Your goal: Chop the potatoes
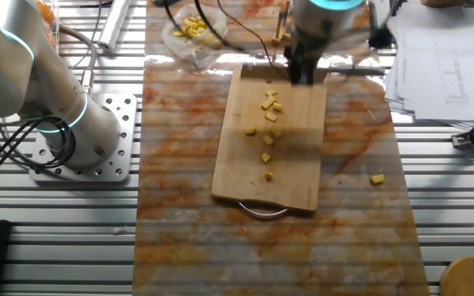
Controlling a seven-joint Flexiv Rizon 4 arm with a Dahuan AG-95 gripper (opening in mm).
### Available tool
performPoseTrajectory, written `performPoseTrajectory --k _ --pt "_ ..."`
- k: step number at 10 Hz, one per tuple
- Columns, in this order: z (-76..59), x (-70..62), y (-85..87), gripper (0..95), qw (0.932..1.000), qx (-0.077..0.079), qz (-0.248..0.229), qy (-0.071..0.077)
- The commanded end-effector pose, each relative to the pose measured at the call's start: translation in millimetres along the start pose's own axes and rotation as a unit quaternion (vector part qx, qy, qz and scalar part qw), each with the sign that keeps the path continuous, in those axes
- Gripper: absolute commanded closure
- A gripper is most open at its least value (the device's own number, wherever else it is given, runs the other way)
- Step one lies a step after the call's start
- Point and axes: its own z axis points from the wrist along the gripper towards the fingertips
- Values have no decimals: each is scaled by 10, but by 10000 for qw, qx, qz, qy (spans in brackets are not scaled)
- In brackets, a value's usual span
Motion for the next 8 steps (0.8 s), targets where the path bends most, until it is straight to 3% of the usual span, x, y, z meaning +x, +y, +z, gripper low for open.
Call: performPoseTrajectory --k 1,4,8 --pt "-16 -15 603 950 9958 163 900 61" --pt "85 -32 1045 950 9958 130 897 -80" --pt "80 -51 1111 950 9976 361 586 -15"
